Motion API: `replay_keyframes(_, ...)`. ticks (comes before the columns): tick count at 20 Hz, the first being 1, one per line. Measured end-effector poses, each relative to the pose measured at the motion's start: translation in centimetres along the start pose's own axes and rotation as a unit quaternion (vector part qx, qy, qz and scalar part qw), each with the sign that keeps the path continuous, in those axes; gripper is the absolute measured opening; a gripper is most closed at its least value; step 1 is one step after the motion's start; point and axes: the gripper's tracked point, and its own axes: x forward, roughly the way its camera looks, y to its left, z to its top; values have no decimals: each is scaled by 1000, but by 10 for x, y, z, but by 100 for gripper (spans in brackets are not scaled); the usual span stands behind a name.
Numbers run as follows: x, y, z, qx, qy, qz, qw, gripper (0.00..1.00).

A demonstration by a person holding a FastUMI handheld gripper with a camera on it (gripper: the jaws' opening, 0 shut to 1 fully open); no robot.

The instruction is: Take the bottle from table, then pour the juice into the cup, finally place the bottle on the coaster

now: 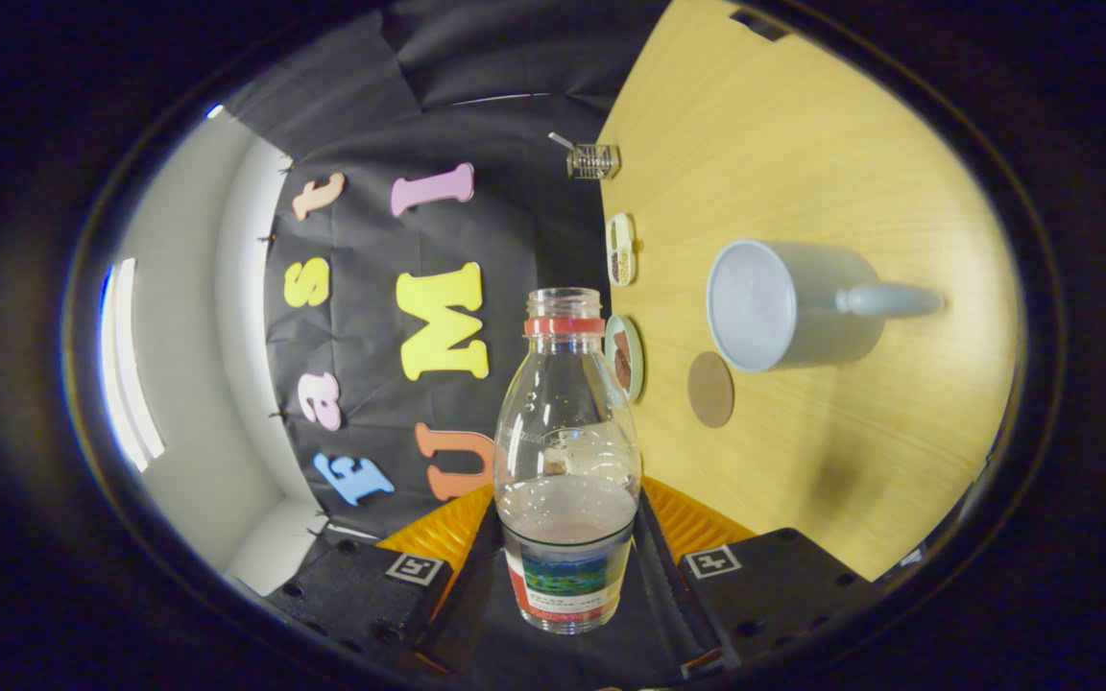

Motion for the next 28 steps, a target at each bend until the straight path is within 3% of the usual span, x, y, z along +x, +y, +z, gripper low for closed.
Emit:
replay_keyframes(3, -12, 8, 16, -131, -12, -20, 991, 76)
replay_keyframes(9, -26, 34, 20, -316, -10, -10, 949, 77)
replay_keyframes(12, -26, 36, 20, -413, -15, -29, 910, 77)
replay_keyframes(16, -26, 54, 28, -536, -69, -38, 841, 79)
replay_keyframes(20, -10, 63, 31, -593, -102, -21, 799, 80)
replay_keyframes(28, 66, 37, 23, -662, -98, -36, 742, 81)
